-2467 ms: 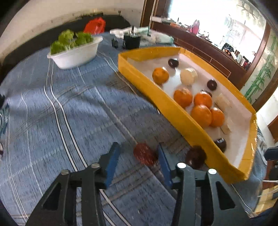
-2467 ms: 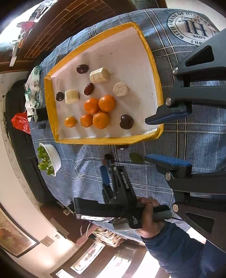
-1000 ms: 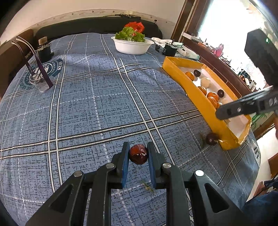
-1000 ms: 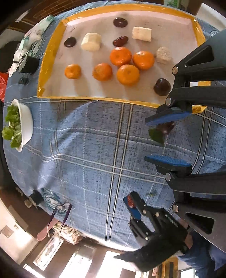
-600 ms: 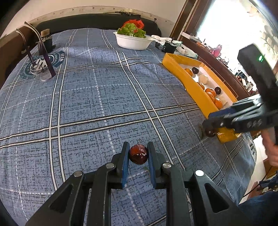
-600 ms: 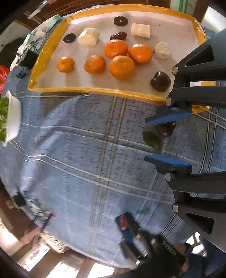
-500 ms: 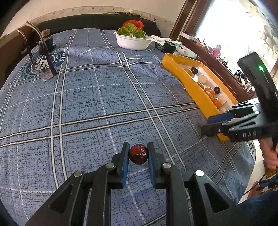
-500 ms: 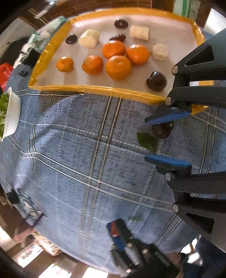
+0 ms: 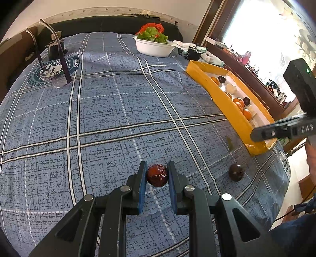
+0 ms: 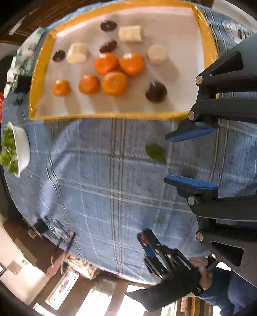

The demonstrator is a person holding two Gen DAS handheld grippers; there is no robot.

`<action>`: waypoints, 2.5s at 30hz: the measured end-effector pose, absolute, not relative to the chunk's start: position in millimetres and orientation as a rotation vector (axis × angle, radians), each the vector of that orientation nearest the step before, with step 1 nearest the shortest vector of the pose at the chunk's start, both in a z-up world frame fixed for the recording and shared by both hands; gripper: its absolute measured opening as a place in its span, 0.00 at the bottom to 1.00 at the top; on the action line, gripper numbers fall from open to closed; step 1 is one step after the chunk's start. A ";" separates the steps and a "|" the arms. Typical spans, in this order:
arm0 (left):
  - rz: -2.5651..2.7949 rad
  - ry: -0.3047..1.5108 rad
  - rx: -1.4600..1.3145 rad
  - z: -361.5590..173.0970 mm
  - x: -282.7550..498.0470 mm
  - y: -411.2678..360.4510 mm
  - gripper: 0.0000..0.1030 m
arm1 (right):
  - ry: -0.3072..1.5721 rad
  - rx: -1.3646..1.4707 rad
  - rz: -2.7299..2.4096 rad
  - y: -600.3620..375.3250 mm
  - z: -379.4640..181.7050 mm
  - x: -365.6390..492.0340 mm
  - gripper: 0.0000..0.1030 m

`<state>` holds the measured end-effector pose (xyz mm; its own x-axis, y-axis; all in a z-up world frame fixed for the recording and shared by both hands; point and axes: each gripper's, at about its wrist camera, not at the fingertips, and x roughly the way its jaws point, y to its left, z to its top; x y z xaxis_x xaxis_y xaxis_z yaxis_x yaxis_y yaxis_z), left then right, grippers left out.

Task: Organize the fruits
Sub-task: 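Lower the right tool onto the last dark plum and close it while the left tool holds the date, then hold the red date in the left tool and plum in the right tool above the cloth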

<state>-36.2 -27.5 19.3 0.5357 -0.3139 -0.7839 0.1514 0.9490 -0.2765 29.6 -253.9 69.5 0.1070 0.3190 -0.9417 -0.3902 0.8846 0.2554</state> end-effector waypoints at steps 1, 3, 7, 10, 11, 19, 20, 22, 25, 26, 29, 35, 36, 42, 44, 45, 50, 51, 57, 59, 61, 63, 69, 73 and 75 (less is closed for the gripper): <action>-0.278 0.968 -0.184 19.0 -36.7 -26.7 0.19 | 1.368 -0.062 0.542 -250.5 67.8 25.2 0.38; -0.277 0.970 -0.187 17.9 -37.8 -25.5 0.19 | 1.366 -0.074 0.571 -241.4 64.2 15.1 0.38; -0.276 0.967 -0.189 17.4 -41.0 -23.6 0.19 | 1.363 -0.096 0.605 -215.5 51.6 1.4 0.38; -0.271 0.970 -0.188 16.0 -44.5 -21.4 0.19 | 1.369 -0.101 0.622 -207.8 43.6 -1.1 0.38; -0.270 0.971 -0.188 15.8 -46.0 -20.6 0.19 | 1.365 -0.115 0.615 -203.9 40.7 -3.4 0.38; -0.277 0.973 -0.162 15.1 -58.7 -22.2 0.19 | 1.346 -0.173 0.565 -193.5 27.7 -9.8 0.30; -0.280 0.974 -0.159 15.1 -59.7 -22.7 0.19 | 1.343 -0.177 0.555 -193.7 27.2 -10.1 0.29; -0.283 0.973 -0.150 15.1 -61.5 -24.1 0.19 | 1.338 -0.170 0.550 -195.6 27.2 -9.6 0.28; -0.285 0.970 -0.145 15.5 -62.2 -25.6 0.19 | 1.333 -0.165 0.539 -196.2 28.0 -11.0 0.27; -0.286 0.970 -0.144 15.9 -62.4 -25.9 0.19 | 1.328 -0.159 0.536 -196.1 29.6 -12.0 0.27; -0.295 0.959 -0.140 19.1 -62.7 -27.7 0.19 | 1.306 -0.140 0.549 -193.7 37.3 -17.8 0.27; -0.299 0.947 -0.143 23.2 -61.9 -26.9 0.19 | 1.252 -0.131 0.575 -188.1 56.3 -29.1 0.27; -0.295 0.944 -0.139 24.6 -61.9 -27.1 0.19 | 1.247 -0.126 0.577 -187.8 58.4 -29.8 0.27; -0.244 0.937 -0.084 30.8 -60.2 -30.6 0.19 | 1.235 -0.096 0.574 -188.3 62.4 -31.3 0.27; -0.217 0.935 -0.062 31.7 -60.3 -30.9 0.19 | 1.238 -0.085 0.571 -187.8 61.9 -32.5 0.27; -0.207 0.935 -0.049 32.1 -59.4 -30.9 0.19 | 1.238 -0.081 0.570 -190.6 63.3 -34.9 0.27; -0.169 0.930 -0.019 32.6 -58.6 -29.2 0.19 | 1.246 -0.077 0.565 -187.5 62.2 -37.5 0.27; -0.166 0.929 -0.015 32.8 -58.9 -28.6 0.19 | 1.247 -0.076 0.564 -187.3 61.7 -37.0 0.27; -0.154 0.920 0.008 32.7 -59.1 -28.7 0.19 | 1.250 -0.078 0.556 -185.8 62.9 -37.2 0.27; -0.152 0.917 0.013 32.9 -58.5 -29.2 0.19 | 1.247 -0.083 0.555 -185.3 64.6 -37.7 0.27; -0.152 0.912 0.020 33.4 -58.1 -30.1 0.19 | 1.243 -0.083 0.557 -185.3 65.6 -37.5 0.27; -0.146 0.909 0.033 34.5 -57.3 -31.1 0.19 | 1.240 -0.078 0.563 -184.8 66.6 -36.1 0.27; -0.100 0.892 0.049 45.6 -54.7 -34.5 0.19 | 1.203 -0.093 0.613 -183.5 78.6 -27.5 0.27; -0.065 0.897 0.058 50.8 -55.1 -43.1 0.19 | 1.199 -0.096 0.648 -188.4 81.0 -22.2 0.27; -0.054 0.900 0.070 52.1 -54.8 -49.2 0.19 | 1.199 -0.094 0.660 -194.4 80.7 -21.0 0.27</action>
